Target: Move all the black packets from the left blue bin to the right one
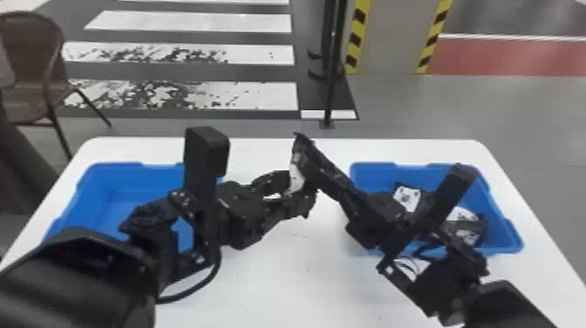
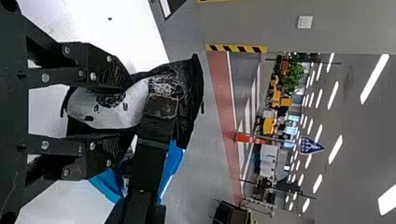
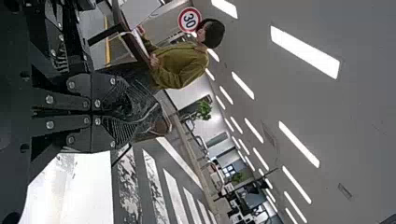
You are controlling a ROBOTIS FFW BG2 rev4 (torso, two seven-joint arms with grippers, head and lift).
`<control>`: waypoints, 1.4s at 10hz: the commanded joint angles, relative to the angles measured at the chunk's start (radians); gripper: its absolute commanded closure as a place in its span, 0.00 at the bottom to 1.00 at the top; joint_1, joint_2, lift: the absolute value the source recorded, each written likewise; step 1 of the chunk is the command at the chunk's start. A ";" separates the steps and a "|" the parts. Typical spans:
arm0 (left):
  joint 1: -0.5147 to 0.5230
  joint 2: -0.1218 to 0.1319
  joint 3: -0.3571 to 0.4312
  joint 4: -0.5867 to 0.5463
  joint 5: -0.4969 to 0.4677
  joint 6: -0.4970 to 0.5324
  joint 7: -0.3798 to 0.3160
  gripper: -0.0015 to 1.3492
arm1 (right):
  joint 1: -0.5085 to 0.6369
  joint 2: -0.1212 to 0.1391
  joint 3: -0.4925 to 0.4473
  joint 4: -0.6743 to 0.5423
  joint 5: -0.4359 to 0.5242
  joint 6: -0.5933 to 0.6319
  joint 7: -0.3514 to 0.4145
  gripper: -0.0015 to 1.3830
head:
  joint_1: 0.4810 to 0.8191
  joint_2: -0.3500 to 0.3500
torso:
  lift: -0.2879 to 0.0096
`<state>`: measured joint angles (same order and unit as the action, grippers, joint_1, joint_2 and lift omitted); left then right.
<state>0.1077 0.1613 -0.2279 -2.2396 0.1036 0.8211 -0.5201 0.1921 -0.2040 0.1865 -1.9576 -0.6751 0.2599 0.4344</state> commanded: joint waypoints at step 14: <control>0.513 -0.114 0.569 -0.358 0.098 -0.367 0.028 0.11 | 0.225 0.120 -0.599 -0.145 0.559 0.032 -0.016 0.09 | 0.63 0.26 | 0.50</control>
<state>0.5947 0.0503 0.3215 -2.5949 0.2002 0.4652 -0.4924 0.3496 -0.1064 -0.3922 -2.0011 -0.1531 0.2914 0.4192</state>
